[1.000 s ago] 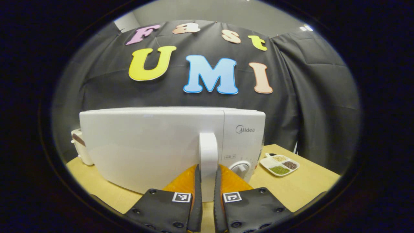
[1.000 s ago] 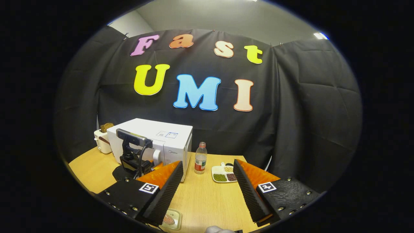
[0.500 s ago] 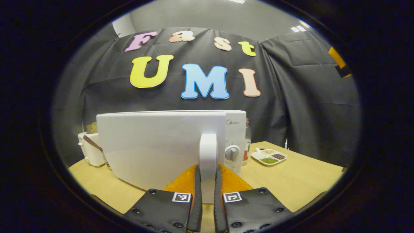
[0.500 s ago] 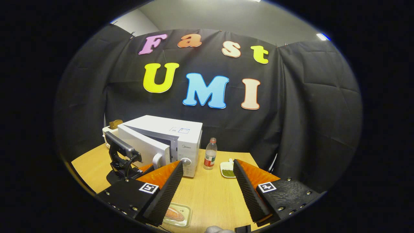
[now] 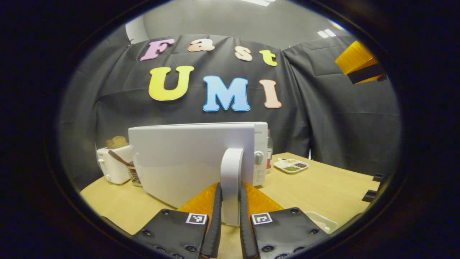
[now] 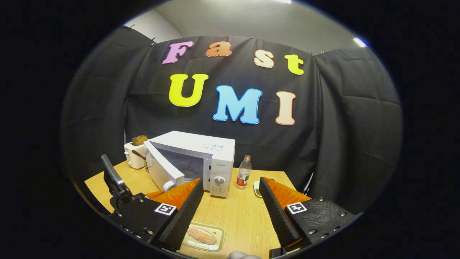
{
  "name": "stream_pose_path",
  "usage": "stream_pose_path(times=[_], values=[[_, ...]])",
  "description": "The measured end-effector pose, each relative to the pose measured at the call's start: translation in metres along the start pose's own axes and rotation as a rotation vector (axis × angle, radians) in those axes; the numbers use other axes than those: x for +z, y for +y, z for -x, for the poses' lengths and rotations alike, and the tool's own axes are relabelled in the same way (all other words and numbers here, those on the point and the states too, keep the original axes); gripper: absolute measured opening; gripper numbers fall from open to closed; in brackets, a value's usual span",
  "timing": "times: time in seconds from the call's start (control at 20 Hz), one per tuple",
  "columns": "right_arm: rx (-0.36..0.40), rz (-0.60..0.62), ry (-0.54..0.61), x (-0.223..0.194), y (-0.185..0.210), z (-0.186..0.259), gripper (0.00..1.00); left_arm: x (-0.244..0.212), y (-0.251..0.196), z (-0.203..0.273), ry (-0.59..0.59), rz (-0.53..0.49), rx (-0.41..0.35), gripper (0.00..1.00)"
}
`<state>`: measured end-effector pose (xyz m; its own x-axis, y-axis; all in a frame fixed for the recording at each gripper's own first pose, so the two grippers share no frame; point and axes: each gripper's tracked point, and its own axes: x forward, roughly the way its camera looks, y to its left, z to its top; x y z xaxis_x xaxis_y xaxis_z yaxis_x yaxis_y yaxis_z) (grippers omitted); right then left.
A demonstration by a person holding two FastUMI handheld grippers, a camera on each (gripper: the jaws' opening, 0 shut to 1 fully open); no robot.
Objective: Open the microwave oven with the left hand, put the food in, and close the microwave oven.
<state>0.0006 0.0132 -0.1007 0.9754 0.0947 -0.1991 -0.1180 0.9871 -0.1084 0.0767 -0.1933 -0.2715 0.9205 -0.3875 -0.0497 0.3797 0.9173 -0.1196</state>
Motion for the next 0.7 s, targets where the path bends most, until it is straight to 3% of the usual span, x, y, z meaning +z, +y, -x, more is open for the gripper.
stream_pose_path(times=[0.4,0.6,0.7], values=[[0.062,0.025,0.005,0.005,0.039,0.005,0.95,-0.005,0.043,0.070,-0.007,0.010,-0.039,0.31],[0.095,0.031,0.001,0.011,0.061,0.005,0.95,-0.008,0.062,0.087,0.006,0.008,-0.108,0.29],[0.112,0.027,0.010,0.012,0.072,0.004,0.95,-0.008,0.072,0.099,0.011,0.004,-0.159,0.32]])
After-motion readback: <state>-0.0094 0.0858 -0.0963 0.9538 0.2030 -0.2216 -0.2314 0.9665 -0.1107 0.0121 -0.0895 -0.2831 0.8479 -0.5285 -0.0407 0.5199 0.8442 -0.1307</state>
